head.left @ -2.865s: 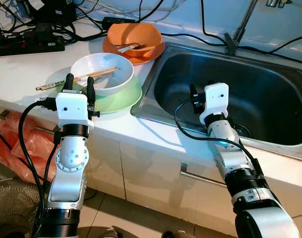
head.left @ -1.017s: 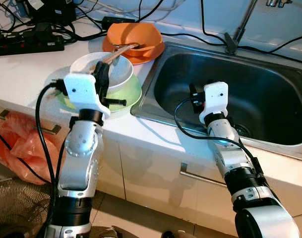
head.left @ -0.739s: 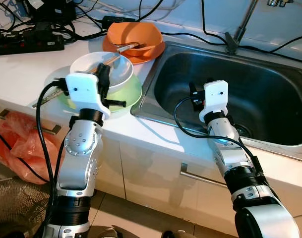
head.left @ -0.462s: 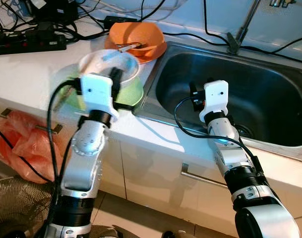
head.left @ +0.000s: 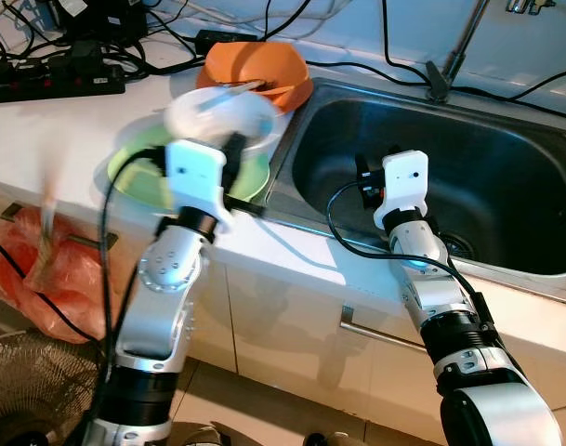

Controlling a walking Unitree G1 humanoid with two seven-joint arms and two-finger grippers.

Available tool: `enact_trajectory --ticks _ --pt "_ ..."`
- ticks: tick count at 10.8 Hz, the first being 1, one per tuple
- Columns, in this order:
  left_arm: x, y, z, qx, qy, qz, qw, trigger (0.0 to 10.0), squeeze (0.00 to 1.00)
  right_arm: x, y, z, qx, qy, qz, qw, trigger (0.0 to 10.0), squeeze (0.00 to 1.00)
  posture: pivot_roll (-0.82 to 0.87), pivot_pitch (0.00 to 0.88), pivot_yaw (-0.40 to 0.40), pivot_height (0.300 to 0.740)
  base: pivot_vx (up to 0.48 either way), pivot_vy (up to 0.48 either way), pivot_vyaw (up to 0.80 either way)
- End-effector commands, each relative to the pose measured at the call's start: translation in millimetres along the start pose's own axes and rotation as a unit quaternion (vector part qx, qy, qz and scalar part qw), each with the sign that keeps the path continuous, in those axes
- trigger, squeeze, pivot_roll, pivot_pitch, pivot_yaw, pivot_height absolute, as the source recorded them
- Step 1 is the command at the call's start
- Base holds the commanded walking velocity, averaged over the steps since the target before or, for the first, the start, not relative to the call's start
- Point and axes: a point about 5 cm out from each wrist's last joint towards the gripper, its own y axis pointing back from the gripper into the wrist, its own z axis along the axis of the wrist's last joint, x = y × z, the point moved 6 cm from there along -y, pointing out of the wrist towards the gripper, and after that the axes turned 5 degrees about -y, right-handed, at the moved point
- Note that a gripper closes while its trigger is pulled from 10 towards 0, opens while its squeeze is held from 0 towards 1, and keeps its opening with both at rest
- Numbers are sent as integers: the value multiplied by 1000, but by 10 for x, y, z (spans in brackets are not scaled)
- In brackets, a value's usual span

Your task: Kitchen organization

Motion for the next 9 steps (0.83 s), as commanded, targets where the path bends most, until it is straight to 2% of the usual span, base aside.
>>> enact_trajectory --ticks 1,4,6,8,9 --pt "-165 -53 127 -19 21 -36 999 10000 0 -17 14 -32 3 -5 -7 1000 10000 0 64 96 -45 740 0 0 0" --pt "-155 -165 451 -75 13 -37 996 10000 0 21 4 40 -14 -16 -3 1000 10000 0 51 74 -39 740 0 0 0" --pt "-82 -197 669 -110 3 -26 994 10000 0 26 0 44 -15 -17 -2 1000 10000 0 55 61 -40 740 0 0 0" --pt "-88 -239 715 -116 7 -29 993 10000 0 33 -11 51 -16 -17 -1 1000 10000 0 53 60 -40 740 0 0 0" --pt "-164 -267 649 -107 24 -43 993 10000 0 21 -15 59 -18 -16 -2 1000 10000 0 51 62 -41 740 0 0 0"
